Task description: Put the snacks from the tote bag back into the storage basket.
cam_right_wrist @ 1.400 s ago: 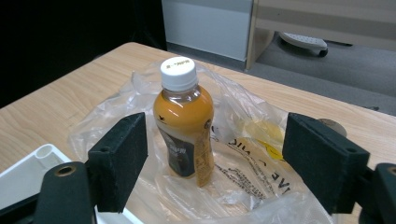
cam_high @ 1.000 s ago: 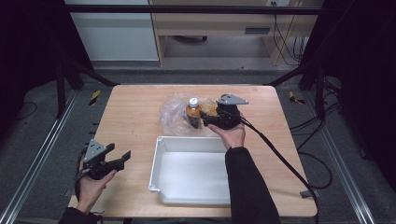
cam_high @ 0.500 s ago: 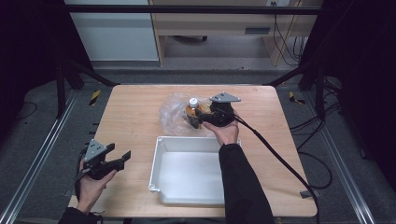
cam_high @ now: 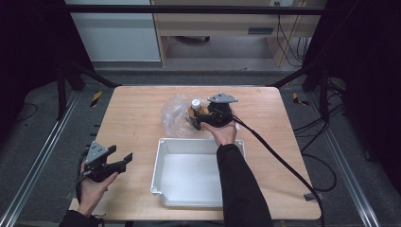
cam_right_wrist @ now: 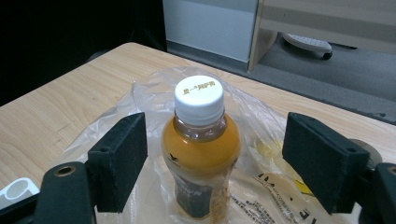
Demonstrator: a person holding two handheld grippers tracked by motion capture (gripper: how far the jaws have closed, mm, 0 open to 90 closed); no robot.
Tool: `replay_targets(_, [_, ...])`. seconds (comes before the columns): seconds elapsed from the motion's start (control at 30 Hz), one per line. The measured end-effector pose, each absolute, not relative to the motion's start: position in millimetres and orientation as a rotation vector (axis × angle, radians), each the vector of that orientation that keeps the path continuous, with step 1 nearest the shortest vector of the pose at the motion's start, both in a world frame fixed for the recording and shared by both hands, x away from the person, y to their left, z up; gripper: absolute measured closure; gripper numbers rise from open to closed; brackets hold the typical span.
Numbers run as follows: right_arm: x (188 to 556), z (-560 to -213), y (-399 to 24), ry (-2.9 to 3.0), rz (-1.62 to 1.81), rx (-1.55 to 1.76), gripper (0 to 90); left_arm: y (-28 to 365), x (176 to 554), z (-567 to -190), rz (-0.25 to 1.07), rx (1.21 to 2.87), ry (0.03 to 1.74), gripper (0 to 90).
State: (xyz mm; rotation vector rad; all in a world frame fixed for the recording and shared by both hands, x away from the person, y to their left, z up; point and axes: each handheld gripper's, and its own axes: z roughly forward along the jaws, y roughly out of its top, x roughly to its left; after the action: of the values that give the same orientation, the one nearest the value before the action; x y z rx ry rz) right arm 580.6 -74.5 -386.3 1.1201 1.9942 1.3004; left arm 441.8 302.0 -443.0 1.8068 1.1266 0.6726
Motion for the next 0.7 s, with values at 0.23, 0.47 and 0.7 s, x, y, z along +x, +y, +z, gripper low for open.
replay_targets(0.23, [584, -391, -70, 1.996, 1.304, 1.125, 22.2, 301, 442, -443, 0.674, 1.809, 1.125, 26.6])
replay_targets(0.47, [588, -399, -68, 2.001, 1.296, 1.136, 22.3, 302, 442, -443, 0.677, 1.812, 1.124, 26.6])
replay_targets(0.7, [592, -404, -66, 2.011, 1.285, 1.137, 22.3, 302, 442, -443, 0.676, 1.815, 1.126, 26.6])
